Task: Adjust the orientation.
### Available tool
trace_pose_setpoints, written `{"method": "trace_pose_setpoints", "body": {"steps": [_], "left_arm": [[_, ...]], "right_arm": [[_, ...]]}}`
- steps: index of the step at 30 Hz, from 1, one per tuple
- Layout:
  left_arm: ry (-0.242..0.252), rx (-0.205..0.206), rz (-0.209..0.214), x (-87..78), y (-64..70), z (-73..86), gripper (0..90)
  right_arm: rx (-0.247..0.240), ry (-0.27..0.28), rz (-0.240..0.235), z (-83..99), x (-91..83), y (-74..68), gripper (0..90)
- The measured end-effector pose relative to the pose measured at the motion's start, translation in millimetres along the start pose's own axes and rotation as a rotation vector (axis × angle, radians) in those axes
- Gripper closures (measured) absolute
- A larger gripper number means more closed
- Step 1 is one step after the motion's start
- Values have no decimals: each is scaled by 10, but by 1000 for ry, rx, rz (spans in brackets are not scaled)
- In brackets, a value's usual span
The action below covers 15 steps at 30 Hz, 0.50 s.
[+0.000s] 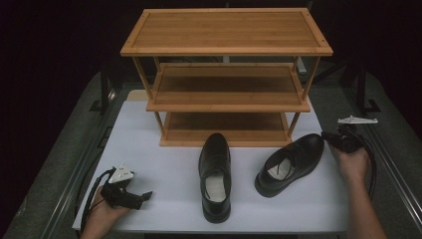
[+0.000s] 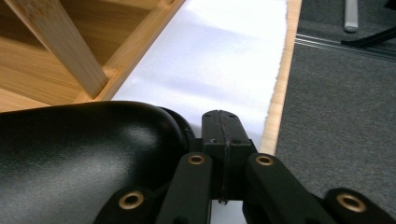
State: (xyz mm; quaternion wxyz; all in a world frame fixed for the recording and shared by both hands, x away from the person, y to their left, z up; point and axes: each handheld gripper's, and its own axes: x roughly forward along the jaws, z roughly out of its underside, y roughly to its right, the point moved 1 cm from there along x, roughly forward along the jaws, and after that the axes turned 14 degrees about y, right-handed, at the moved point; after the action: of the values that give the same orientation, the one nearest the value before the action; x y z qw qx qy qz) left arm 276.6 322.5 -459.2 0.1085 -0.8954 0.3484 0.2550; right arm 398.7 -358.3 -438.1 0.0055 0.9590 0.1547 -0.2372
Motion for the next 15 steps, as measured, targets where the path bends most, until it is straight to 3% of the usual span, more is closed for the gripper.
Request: {"method": "trace_pose_setpoints", "body": {"steps": [6,15], "left_arm": [[0,-1,0,1,0,0,0],[-1,0,0,0,0,0,0]], "right_arm": [[8,5,-26,9,5,-7,900],[-29,-10,-87,25,66,-236,900]]}}
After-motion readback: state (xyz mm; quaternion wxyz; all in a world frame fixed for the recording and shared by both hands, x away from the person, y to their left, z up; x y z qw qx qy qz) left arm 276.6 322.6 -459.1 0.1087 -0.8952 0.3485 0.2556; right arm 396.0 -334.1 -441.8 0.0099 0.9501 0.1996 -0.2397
